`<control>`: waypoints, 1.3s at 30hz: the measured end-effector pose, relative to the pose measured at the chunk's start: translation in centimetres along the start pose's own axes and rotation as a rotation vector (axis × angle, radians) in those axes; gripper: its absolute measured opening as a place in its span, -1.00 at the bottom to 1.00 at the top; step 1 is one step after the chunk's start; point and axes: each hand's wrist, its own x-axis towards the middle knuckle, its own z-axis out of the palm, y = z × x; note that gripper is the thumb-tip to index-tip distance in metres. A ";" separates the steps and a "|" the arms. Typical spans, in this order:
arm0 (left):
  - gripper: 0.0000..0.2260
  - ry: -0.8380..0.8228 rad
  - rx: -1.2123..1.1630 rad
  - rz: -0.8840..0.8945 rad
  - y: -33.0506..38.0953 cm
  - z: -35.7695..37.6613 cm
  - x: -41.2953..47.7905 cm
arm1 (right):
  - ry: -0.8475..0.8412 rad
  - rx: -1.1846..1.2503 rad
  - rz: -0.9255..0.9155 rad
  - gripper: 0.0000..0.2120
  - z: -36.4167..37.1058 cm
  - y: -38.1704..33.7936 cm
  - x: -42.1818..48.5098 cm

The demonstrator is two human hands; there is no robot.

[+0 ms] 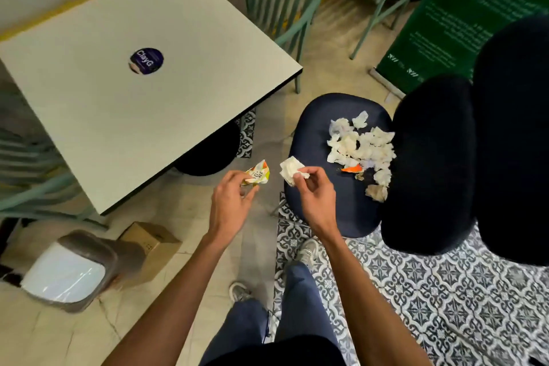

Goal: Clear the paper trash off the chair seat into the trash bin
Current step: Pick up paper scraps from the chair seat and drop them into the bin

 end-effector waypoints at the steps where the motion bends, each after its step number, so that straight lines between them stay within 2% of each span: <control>1: -0.77 0.032 -0.009 -0.024 -0.8 -1.7 -1.3 | -0.034 -0.010 -0.020 -0.93 1.2 -0.9 -1.2; 8: -0.78 0.244 -0.032 -0.267 -7.0 -10.8 -9.2 | -0.334 0.018 -0.086 -0.83 9.9 -3.9 -6.8; 13: -0.83 0.438 -0.035 -0.440 -11.2 -15.2 -14.8 | -0.559 -0.033 -0.123 -0.65 16.5 -3.8 -10.0; 18: -0.77 0.637 -0.018 -0.582 -15.1 -18.0 -21.1 | -0.818 -0.103 -0.194 -0.78 23.2 -2.9 -13.4; 23: -0.81 0.731 -0.039 -0.745 -18.8 -18.7 -26.5 | -0.950 -0.231 -0.254 -0.83 28.4 -1.3 -17.0; 27: -0.87 0.729 -0.062 -0.850 -21.9 -19.3 -28.9 | -1.021 -0.363 -0.297 -0.80 33.2 0.5 -20.0; 31: -0.88 0.683 -0.085 -0.919 -25.5 -20.0 -29.8 | -1.015 -0.515 -0.331 -0.78 38.2 1.8 -22.3; 36: -0.87 0.622 -0.145 -0.937 -31.2 -21.6 -30.2 | -1.003 -0.725 -0.295 -0.76 45.3 4.9 -24.4; 39: -0.85 0.568 -0.127 -0.917 -33.8 -22.7 -30.2 | -1.009 -0.756 -0.257 -0.76 48.8 5.8 -24.7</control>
